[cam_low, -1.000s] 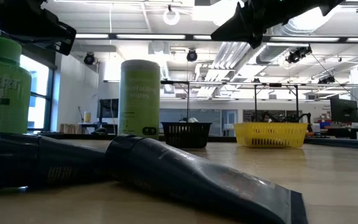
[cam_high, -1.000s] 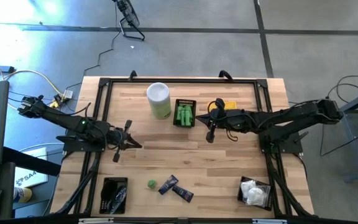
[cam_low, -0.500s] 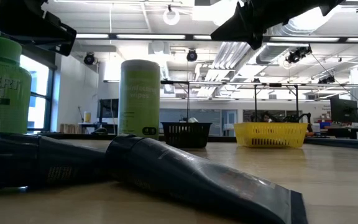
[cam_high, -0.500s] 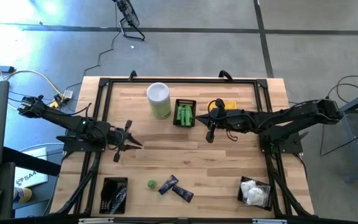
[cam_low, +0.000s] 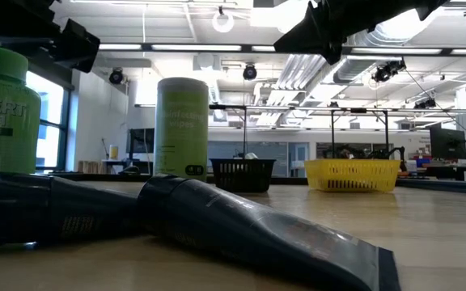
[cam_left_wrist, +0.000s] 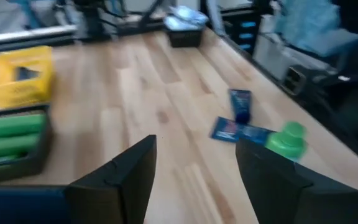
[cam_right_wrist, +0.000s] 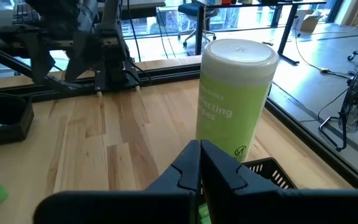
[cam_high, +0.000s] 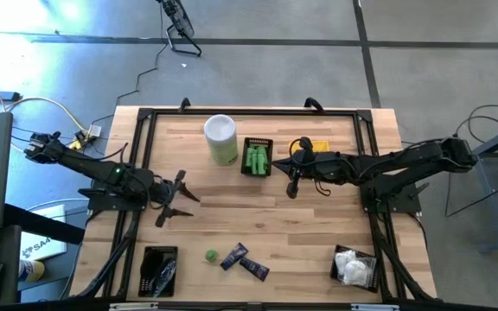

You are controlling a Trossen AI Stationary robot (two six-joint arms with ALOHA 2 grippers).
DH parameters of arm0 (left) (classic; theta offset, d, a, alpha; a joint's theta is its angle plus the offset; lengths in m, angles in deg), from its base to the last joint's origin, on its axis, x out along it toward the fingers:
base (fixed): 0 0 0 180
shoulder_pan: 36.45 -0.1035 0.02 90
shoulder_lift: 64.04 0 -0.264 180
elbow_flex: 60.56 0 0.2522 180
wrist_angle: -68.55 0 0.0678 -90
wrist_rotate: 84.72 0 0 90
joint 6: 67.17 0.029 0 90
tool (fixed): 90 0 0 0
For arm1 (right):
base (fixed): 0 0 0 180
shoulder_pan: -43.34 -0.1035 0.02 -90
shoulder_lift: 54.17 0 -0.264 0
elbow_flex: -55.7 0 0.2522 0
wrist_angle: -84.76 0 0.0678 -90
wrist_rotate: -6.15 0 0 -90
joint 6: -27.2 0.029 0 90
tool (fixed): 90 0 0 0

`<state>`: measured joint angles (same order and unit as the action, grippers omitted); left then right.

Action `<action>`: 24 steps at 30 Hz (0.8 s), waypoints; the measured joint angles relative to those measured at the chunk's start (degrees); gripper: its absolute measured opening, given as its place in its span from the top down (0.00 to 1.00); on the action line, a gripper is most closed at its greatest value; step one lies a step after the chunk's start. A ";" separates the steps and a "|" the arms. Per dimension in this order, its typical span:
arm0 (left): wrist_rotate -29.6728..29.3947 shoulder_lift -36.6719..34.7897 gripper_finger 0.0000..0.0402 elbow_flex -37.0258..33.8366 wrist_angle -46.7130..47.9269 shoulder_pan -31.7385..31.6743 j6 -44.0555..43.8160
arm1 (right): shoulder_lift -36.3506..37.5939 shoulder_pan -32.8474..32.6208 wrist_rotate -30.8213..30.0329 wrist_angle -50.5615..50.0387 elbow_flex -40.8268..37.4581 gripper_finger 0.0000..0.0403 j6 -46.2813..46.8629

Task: Pick & Place Travel size toiletries
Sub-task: Put the green shampoo bottle into the top black bin

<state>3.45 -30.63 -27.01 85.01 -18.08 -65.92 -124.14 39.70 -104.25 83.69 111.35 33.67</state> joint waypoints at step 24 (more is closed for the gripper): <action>23.24 26.75 0.54 0.02 -22.37 0.02 -3.39 | 0.00 0.00 0.02 0.00 0.00 0.99 -0.04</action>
<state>26.69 -3.88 -26.99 62.64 -18.06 -69.31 -124.14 39.70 -104.23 83.69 111.35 33.63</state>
